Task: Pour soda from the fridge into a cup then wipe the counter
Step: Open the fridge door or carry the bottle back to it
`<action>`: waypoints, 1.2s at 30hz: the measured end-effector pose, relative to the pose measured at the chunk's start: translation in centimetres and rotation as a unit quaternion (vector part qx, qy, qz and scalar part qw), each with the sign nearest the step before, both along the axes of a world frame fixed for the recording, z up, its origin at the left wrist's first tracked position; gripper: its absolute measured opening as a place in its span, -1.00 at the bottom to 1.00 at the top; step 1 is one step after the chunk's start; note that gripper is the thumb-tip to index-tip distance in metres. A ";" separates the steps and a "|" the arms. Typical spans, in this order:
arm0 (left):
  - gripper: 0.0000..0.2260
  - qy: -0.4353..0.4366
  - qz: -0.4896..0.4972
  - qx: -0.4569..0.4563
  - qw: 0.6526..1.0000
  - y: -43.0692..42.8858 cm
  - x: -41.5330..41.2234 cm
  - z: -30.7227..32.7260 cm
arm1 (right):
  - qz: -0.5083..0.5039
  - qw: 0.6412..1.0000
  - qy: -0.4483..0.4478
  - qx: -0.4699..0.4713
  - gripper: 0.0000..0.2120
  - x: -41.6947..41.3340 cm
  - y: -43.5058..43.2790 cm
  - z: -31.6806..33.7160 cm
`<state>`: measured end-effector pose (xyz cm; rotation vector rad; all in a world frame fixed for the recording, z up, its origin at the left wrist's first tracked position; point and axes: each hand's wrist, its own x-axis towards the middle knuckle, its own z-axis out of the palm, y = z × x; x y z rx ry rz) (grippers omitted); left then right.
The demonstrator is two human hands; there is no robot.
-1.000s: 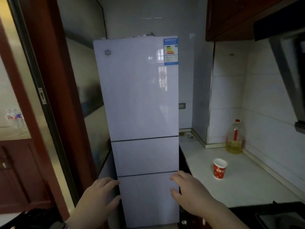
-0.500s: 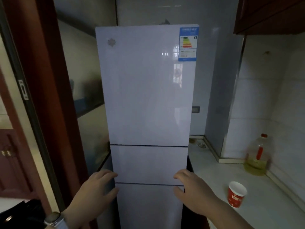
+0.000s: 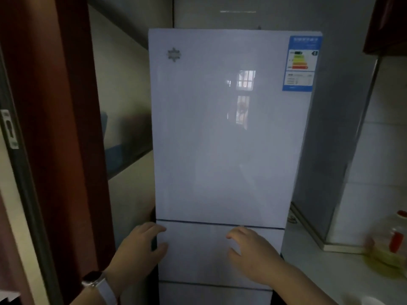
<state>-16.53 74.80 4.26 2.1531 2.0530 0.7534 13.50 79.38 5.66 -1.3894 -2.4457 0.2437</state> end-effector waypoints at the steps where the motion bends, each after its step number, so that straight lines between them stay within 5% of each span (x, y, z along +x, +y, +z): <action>1: -0.52 -0.014 -0.001 -0.004 1.000 1.4 -0.8 -0.2 | -0.004 1.000 0.001 0.003 -0.58 -0.9 1.0 0.3; 9: -0.43 -0.224 0.004 0.074 0.972 9.4 -2.3 2.4 | -0.004 0.998 -0.008 0.069 -0.62 -5.4 6.3 2.8; 15: -0.39 -0.304 0.039 0.097 0.947 14.3 -2.6 5.0 | 0.008 0.989 -0.022 0.147 -0.51 -7.5 9.9 6.2; 19: -0.44 -0.379 0.063 0.141 0.913 16.6 -2.2 6.1 | 0.029 0.977 -0.069 0.201 -0.48 -9.1 12.5 7.7; 23: -0.25 -0.480 0.110 0.143 0.859 19.8 -2.6 7.2 | 0.057 0.957 -0.085 0.272 -0.49 -11.0 16.4 8.4; 36: -0.48 -0.515 0.078 0.152 0.840 25.7 -3.0 8.4 | 0.104 0.889 -0.113 0.430 -0.36 -14.1 26.5 9.6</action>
